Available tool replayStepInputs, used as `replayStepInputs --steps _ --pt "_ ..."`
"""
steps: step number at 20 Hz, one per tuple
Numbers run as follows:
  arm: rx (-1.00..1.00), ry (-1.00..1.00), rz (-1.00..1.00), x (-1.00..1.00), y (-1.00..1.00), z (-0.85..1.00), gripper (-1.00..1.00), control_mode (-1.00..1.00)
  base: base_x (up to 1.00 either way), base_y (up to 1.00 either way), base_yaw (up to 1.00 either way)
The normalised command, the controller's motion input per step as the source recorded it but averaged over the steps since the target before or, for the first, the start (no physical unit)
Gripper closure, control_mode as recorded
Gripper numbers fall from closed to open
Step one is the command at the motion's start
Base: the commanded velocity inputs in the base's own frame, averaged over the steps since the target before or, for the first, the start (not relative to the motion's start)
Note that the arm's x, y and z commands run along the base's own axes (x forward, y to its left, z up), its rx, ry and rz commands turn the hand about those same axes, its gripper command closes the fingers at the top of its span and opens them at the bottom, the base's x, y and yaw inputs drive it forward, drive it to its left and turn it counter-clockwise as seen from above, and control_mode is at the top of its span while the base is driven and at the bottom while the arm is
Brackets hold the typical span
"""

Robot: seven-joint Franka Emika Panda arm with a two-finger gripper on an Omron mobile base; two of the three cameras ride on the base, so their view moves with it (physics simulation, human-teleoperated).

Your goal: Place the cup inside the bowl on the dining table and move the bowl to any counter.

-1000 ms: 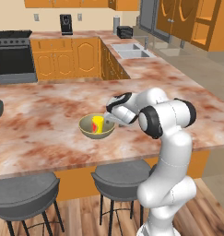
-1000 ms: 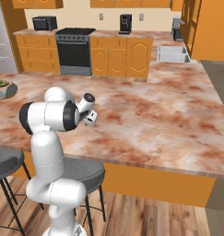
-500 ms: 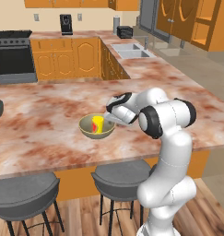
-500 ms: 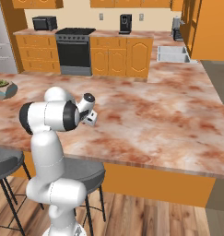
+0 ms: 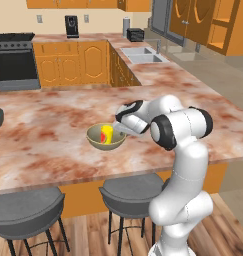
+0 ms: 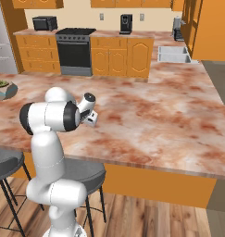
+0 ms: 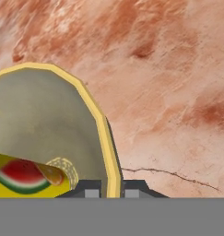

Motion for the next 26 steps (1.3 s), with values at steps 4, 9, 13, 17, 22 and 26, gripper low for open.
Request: replayStepInputs --steps 4,9,13,17,22,26 --pt "0.00 0.00 0.00 0.00 0.00 0.01 1.00 -1.00 0.00 0.00 0.00" --pt "0.00 0.00 0.00 0.00 0.00 0.15 1.00 -1.00 0.00 0.00 0.00" --pt "0.02 0.00 0.00 -0.01 -0.01 0.25 1.00 -1.00 0.00 0.00 0.00" --pt "0.01 0.00 0.00 -0.08 -0.09 0.36 1.00 -1.00 0.00 0.00 0.00" --pt "0.00 0.00 0.00 -0.32 -0.11 0.36 1.00 -1.00 0.00 0.00 0.00" --pt "0.00 0.00 0.00 -0.52 -0.15 0.33 1.00 -1.00 0.00 0.00 0.00"
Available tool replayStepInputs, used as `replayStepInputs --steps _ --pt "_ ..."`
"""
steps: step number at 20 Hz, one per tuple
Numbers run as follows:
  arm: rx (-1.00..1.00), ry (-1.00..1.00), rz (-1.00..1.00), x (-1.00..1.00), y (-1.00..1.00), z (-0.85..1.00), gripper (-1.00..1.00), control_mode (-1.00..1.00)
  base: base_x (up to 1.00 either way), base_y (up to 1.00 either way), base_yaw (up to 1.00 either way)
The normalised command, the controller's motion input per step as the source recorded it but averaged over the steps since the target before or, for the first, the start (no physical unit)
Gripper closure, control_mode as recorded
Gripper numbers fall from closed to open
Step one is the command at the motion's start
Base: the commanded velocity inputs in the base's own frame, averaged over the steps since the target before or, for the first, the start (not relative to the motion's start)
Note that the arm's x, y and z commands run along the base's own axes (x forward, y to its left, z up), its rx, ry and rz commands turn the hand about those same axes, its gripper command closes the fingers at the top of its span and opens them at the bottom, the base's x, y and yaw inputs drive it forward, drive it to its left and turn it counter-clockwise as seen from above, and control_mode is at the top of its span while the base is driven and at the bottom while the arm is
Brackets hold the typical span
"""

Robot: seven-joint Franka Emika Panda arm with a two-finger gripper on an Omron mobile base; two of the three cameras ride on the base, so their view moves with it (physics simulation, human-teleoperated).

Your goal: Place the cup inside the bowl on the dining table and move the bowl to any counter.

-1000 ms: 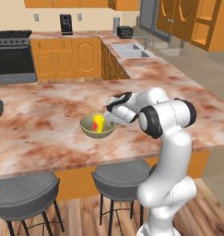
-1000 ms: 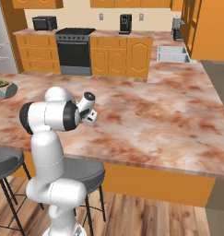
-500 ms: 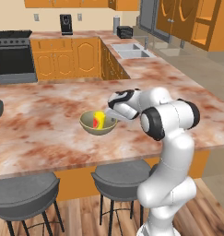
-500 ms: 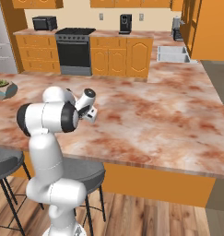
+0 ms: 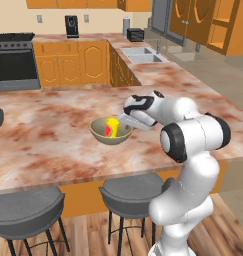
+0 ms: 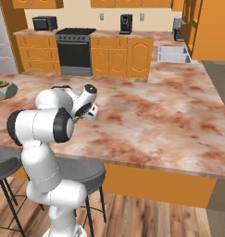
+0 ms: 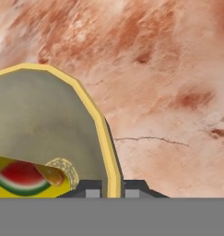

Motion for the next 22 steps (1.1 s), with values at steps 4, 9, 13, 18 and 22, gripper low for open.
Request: replayStepInputs --steps 4,9,13,18,22 --pt "0.00 0.00 0.00 -0.61 -0.16 0.35 1.00 -1.00 0.00 0.00 0.00" --pt "0.00 0.00 0.00 -0.64 -0.13 0.25 1.00 -1.00 0.00 0.00 0.00" --pt "0.00 0.00 0.00 -0.61 -0.16 0.15 1.00 -1.00 0.00 0.00 0.00" --pt "0.00 0.00 0.00 -0.58 -0.14 0.15 1.00 -1.00 0.00 0.00 0.00" --pt "0.00 0.02 0.00 -0.46 -0.07 0.11 1.00 -1.00 0.00 0.00 0.00"
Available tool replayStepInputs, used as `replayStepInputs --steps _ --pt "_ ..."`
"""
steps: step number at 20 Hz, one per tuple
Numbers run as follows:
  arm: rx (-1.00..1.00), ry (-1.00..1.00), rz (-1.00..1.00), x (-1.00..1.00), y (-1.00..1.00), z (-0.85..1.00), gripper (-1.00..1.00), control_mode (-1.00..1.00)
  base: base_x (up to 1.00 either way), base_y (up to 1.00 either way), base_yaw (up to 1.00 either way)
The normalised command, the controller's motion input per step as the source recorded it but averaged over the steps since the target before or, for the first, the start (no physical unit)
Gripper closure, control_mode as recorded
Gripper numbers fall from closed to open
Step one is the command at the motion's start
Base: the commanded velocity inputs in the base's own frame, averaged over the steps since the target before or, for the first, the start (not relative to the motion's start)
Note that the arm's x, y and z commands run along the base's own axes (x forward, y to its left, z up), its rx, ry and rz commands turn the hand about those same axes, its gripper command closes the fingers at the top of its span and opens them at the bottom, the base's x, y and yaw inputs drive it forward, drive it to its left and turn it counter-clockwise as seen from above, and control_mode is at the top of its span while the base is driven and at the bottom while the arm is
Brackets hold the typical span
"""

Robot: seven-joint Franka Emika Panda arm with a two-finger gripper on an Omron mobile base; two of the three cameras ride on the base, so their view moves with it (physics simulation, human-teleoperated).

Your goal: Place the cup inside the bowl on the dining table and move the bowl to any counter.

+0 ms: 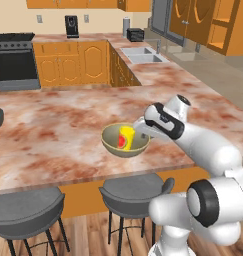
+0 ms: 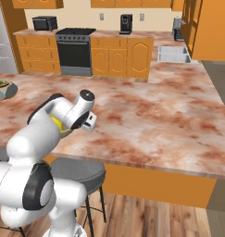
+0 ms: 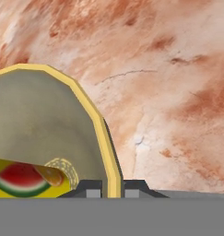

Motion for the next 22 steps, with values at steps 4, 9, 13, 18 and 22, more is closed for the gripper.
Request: replayStepInputs --steps 4,9,13,18,22 --pt "0.00 0.00 0.00 -0.10 0.00 0.00 1.00 -1.00 0.00 0.00 0.00" --pt "0.00 0.00 0.00 0.00 0.00 0.00 1.00 -1.00 0.00 0.00 0.00" --pt "0.00 0.00 0.00 0.00 0.00 0.00 1.00 -1.00 0.00 0.00 0.00" --pt "0.00 0.00 0.00 0.00 0.00 0.00 1.00 -1.00 0.00 0.00 0.00" --pt "0.00 0.00 0.00 0.00 0.00 0.00 1.00 -1.00 0.00 0.00 0.00"
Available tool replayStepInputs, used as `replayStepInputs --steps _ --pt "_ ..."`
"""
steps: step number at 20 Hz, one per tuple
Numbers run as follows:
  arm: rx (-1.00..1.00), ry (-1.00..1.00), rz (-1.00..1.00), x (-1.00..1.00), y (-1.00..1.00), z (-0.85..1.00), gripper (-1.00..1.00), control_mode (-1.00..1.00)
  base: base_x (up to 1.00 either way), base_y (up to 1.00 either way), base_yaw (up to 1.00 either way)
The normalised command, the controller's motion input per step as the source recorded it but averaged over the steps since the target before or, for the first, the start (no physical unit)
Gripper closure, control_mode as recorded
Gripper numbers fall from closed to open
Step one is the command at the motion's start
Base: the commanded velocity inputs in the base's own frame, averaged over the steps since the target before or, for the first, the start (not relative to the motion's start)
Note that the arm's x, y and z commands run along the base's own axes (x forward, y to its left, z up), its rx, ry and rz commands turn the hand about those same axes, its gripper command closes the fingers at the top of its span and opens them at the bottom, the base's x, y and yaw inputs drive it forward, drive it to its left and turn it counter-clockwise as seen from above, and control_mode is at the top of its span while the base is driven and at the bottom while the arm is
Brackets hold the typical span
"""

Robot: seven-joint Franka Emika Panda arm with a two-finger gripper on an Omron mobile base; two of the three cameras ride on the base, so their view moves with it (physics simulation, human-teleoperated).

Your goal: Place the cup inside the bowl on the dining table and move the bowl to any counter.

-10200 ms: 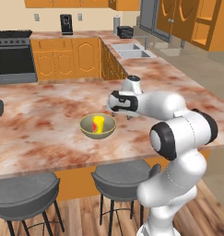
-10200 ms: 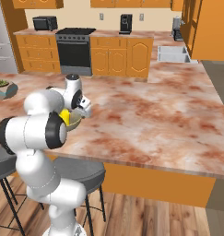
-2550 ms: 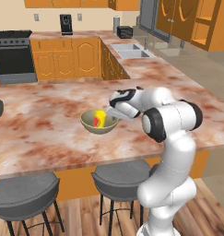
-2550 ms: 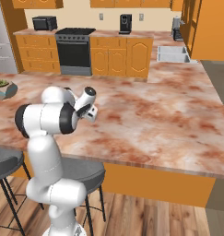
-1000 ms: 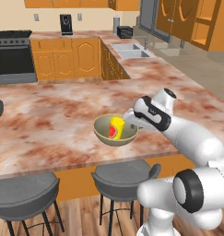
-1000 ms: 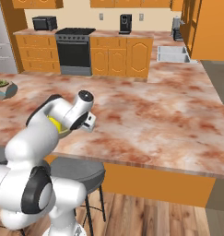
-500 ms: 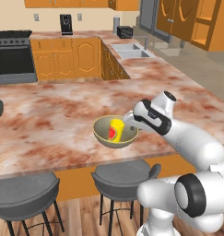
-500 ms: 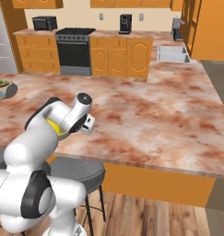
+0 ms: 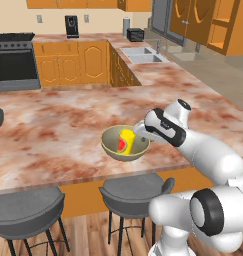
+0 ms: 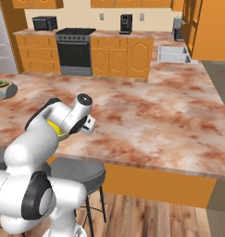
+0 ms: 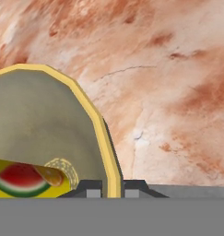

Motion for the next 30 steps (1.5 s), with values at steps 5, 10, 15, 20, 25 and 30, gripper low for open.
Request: replayStepInputs --steps 5,10,15,20,25,30 --pt "0.00 0.00 0.00 0.00 0.00 0.00 1.00 1.00 0.00 0.00 0.00" --pt "0.00 0.00 0.00 0.00 0.00 0.00 1.00 1.00 -0.07 0.15 0.00" --pt "0.00 0.00 0.00 0.00 0.00 0.00 1.00 1.00 -0.14 0.57 -0.03" --pt "0.00 0.00 0.00 0.00 0.00 0.00 1.00 1.00 -0.21 0.82 0.00" --pt "0.00 0.00 0.00 0.00 0.00 0.00 1.00 1.00 -0.20 0.84 0.00" --pt "0.00 0.00 0.00 0.00 0.00 0.00 1.00 1.00 -0.22 0.79 -0.01"
